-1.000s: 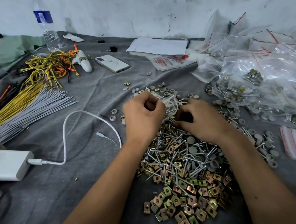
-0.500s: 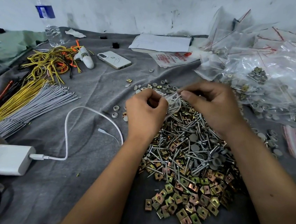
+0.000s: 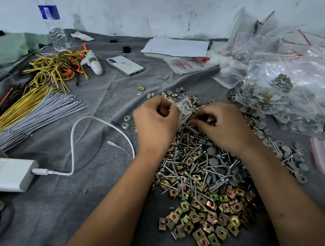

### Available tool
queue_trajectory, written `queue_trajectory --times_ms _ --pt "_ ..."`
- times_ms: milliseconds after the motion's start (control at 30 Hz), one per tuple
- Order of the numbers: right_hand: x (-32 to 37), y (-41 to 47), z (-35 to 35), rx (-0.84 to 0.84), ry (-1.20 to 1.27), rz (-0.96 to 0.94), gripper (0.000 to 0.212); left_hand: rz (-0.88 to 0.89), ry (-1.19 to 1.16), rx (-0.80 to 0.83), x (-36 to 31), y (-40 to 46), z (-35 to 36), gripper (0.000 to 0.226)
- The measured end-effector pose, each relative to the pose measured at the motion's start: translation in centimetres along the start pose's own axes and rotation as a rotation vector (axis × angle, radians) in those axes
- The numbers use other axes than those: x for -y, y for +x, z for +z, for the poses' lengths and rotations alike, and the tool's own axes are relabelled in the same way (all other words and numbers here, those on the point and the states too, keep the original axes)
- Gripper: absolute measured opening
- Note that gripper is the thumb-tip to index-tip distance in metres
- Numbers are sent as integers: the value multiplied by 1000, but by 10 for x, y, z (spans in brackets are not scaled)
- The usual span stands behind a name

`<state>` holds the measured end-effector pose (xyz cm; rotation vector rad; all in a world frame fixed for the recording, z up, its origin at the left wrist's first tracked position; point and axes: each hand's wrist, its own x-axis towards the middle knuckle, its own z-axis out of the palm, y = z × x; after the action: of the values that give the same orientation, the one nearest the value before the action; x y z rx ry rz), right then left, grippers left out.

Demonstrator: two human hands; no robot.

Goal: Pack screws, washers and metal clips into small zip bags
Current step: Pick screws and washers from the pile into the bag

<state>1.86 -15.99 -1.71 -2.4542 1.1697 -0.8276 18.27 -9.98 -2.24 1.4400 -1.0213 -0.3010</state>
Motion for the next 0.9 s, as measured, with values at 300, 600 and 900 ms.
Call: queue_trajectory --times_ms 300,600,900 --pt "2 1 0 174 -71 -63 11 -53 -39 -81 -3 3 -5 15" --pt "1 1 -7 -80 17 50 17 -71 -43 -83 -4 4 -7 17" --pt "14 -1 -12 -277 225 -83 18 30 32 27 1 2 -2 20"
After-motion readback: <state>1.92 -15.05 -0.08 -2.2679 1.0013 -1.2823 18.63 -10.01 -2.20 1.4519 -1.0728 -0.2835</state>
